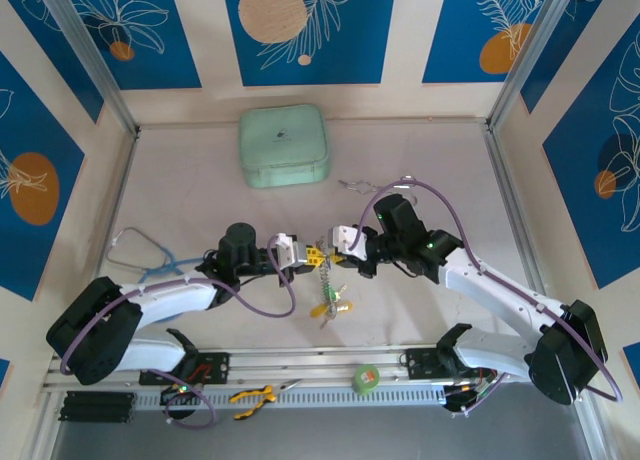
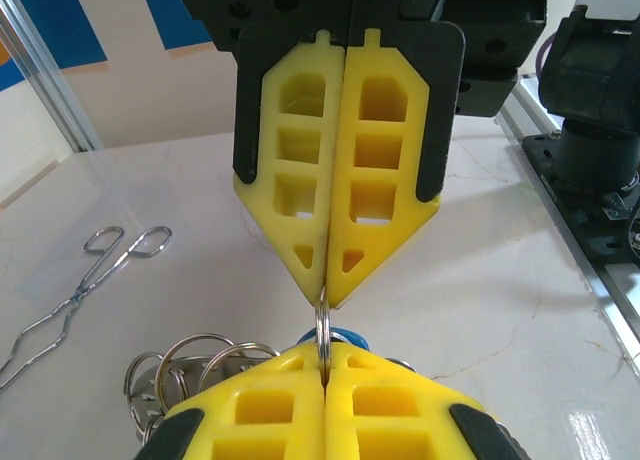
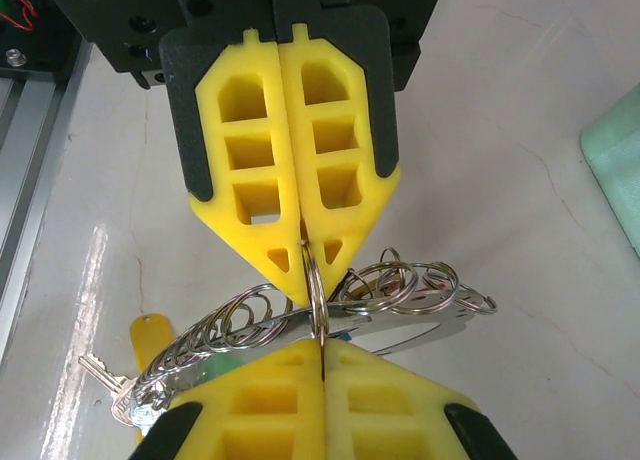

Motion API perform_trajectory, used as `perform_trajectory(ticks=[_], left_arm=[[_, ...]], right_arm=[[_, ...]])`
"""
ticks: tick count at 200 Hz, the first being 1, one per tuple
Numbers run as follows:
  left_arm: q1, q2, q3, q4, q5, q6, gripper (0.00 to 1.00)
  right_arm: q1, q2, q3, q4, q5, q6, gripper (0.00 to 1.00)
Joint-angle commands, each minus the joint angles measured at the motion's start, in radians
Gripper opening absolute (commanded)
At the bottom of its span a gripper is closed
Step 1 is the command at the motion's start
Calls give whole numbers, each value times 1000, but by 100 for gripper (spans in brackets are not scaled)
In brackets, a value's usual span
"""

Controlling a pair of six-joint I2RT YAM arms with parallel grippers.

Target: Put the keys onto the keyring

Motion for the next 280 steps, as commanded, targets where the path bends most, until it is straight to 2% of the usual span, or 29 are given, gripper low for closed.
perform_trajectory(ticks=[1, 118, 173, 210, 280], left_arm=[[-10, 7, -5, 90, 50, -26, 0], [-10, 5, -18, 123, 54, -33, 0], [-10, 8, -15, 133, 63, -46, 0], [-9, 14, -21, 138, 66, -46, 0], [-9, 19, -20, 157, 79, -55, 0]], right_arm=[[18, 1, -15, -18, 36, -17, 3], [42, 8, -31, -36, 88, -8, 5], [35, -8, -48, 48, 32, 42, 19], [8, -44, -66, 85, -11, 68, 25], [7, -21, -62, 121, -50, 74, 22]])
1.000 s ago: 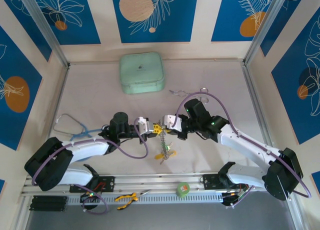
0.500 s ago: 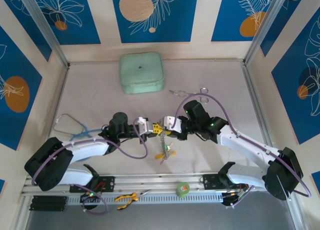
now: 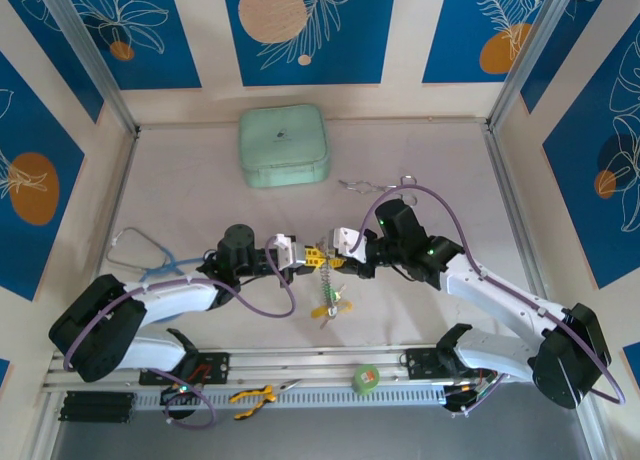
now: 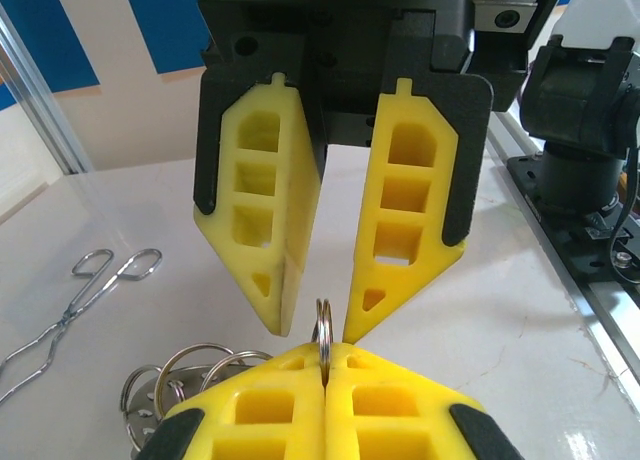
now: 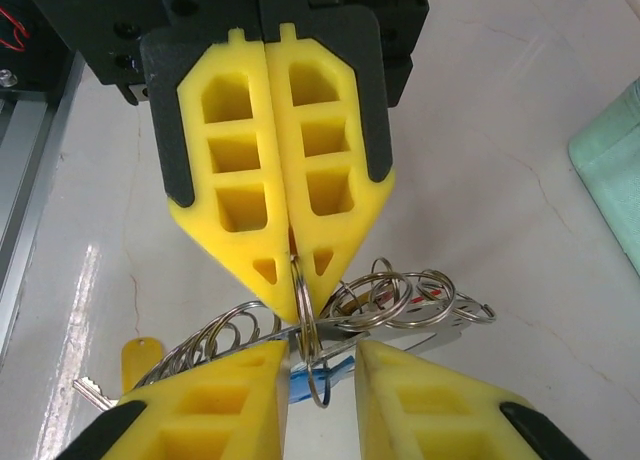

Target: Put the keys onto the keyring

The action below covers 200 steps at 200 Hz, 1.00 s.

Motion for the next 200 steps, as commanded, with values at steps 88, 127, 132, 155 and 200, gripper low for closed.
perform_trajectory(ticks=[88, 127, 132, 155, 200], left_arm=[[-9, -16, 7, -16, -42, 19, 22], [-9, -40, 53, -180, -70, 91, 27], [-9, -40, 58, -189, -69, 97, 26], [-9, -34, 70, -194, -62, 100, 24], [-9, -32, 81, -204, -50, 105, 11]], right_arm=[[0, 23, 52, -61, -31, -32, 0], [43, 77, 157, -243, 106, -109, 0], [47, 83, 168, -257, 117, -114, 0], [81, 117, 217, -306, 170, -131, 0], [141, 168, 285, -358, 220, -146, 0]])
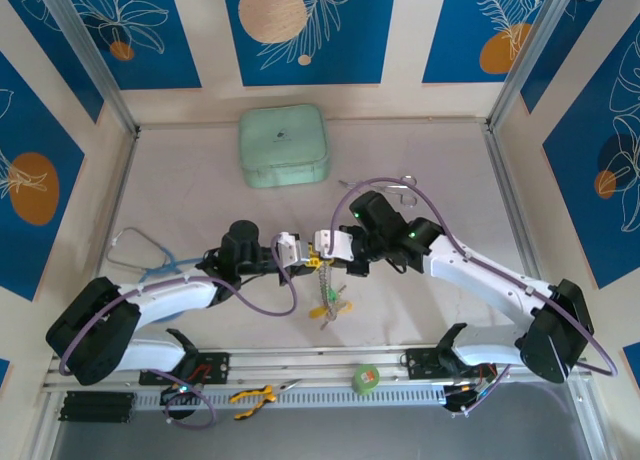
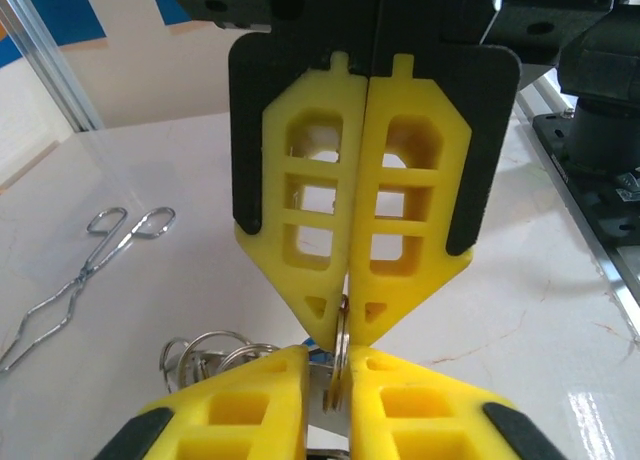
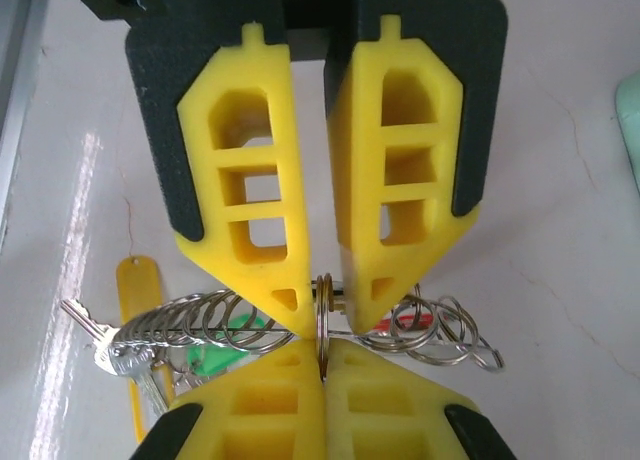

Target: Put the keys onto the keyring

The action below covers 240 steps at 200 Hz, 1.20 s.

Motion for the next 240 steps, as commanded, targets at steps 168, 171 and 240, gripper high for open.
perform_trajectory(ticks=[168, 171, 240], left_arm=[[-7, 27, -67, 313, 72, -156, 0], [-6, 25, -66, 312, 75, -157, 0], [-6, 60, -45, 431, 94, -230, 0]], right_arm=[[-94, -150, -197, 212, -152, 119, 10], [-94, -150, -198, 211, -152, 118, 9], [-68, -105, -193, 219, -119, 100, 5]])
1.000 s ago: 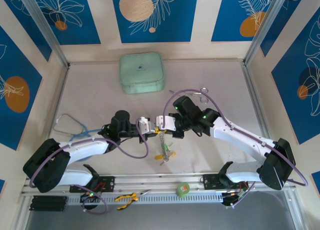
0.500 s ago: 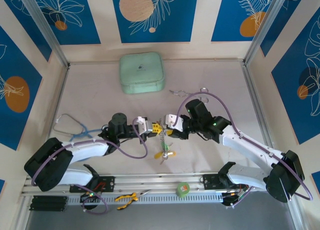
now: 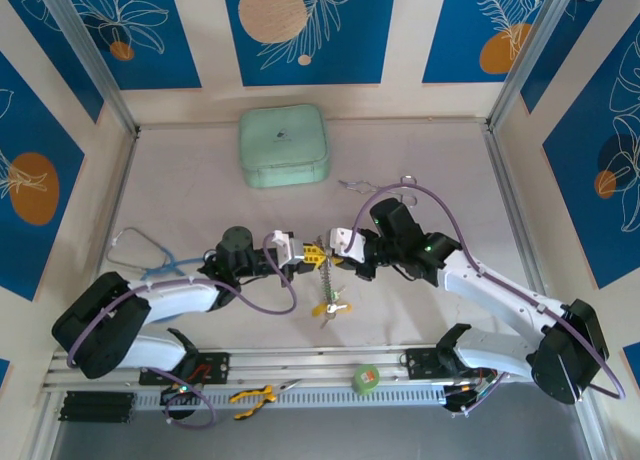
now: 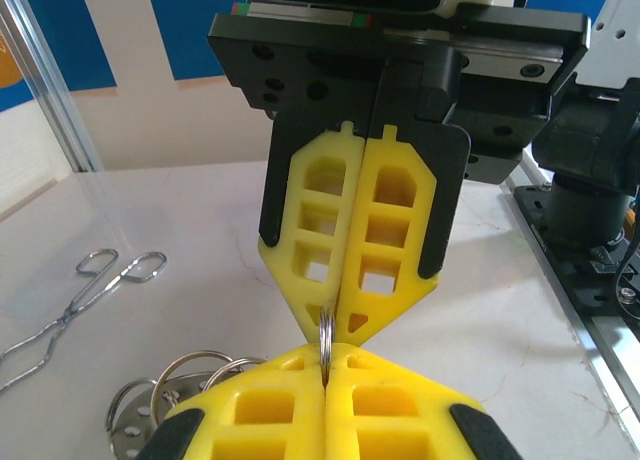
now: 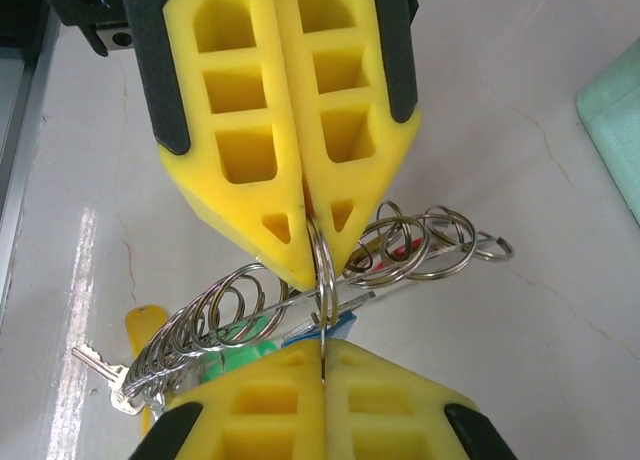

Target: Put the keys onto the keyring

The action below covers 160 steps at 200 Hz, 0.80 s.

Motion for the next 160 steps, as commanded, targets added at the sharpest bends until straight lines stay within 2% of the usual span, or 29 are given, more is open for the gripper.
perform_trajectory(ticks=[1, 30, 85, 160], left_arm=[[-7, 12, 18, 141, 50, -45, 0], [-7, 22, 18, 177, 50, -64, 0], [-6, 41, 9, 214, 50, -81, 0], [-7, 54, 5, 203, 79, -73, 0]], right_arm=[[16, 25, -3, 17, 1, -13, 5], [20, 31, 1, 27, 0, -10, 8], [-1, -8, -18, 63, -24, 22, 23], [-44, -74, -26, 49, -127, 38, 25]])
